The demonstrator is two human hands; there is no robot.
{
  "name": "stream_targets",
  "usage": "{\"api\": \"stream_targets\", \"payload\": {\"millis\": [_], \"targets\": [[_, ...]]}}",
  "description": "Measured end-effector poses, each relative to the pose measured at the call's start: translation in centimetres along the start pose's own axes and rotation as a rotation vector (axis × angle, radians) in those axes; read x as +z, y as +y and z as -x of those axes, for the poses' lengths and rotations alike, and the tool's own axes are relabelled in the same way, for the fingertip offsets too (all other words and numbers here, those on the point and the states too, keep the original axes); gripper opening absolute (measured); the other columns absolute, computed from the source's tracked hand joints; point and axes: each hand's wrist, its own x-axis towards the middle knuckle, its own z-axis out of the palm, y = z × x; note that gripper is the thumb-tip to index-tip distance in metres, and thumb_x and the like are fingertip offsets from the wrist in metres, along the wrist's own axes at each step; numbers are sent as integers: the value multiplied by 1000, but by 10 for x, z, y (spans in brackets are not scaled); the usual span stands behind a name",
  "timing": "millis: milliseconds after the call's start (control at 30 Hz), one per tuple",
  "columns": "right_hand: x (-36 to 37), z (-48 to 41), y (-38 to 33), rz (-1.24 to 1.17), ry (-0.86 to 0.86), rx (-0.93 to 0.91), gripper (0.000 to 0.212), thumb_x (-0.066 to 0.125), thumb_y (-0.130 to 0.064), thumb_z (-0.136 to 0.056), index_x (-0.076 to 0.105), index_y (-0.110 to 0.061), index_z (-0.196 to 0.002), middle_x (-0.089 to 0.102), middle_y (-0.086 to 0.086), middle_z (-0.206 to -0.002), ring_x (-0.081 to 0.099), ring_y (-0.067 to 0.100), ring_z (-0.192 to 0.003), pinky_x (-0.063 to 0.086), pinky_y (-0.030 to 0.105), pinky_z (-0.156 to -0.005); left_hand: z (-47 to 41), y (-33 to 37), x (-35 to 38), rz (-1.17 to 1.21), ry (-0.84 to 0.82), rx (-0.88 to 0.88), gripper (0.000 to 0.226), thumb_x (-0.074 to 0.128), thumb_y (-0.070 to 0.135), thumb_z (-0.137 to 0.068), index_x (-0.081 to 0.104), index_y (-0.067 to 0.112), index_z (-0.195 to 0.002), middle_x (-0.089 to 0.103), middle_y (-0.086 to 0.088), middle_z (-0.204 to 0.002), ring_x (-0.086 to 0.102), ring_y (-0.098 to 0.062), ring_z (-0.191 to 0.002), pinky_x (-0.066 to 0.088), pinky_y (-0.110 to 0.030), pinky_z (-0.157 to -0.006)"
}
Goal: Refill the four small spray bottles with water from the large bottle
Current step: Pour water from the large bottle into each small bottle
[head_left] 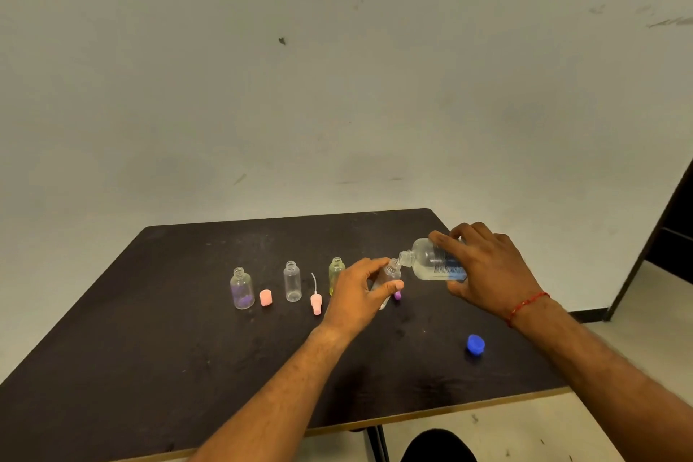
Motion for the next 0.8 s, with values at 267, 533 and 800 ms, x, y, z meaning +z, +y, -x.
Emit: {"api": "stream_targets", "payload": {"millis": [267, 533, 800], "targets": [[1, -1, 0, -6, -5, 0, 82, 79, -42, -72, 43, -26, -144, 55, 8, -126, 52, 27, -115, 48, 42, -92, 0, -2, 0, 6, 0, 3, 53, 76, 41, -87, 62, 22, -135, 63, 15, -114, 58, 6, -102, 44, -6, -84], [3, 0, 3, 10, 11, -6, 81, 75, -45, -77, 37, -29, -147, 51, 5, -132, 48, 24, -121, 44, 39, -97, 0, -1, 1, 20, -1, 7, 53, 76, 40, -87, 63, 21, -135, 65, 11, -118, 58, 5, -102, 45, -6, -87], [9, -2, 8, 5, -3, -2, 80, 73, -45, -79, 34, -30, -148, 49, 5, -135, 46, 23, -123, 42, 38, -100, -2, -3, 5, 9, -15, 4, 54, 75, 39, -88, 62, 20, -136, 65, 9, -124, 58, 3, -104, 43, -3, -86]]}}
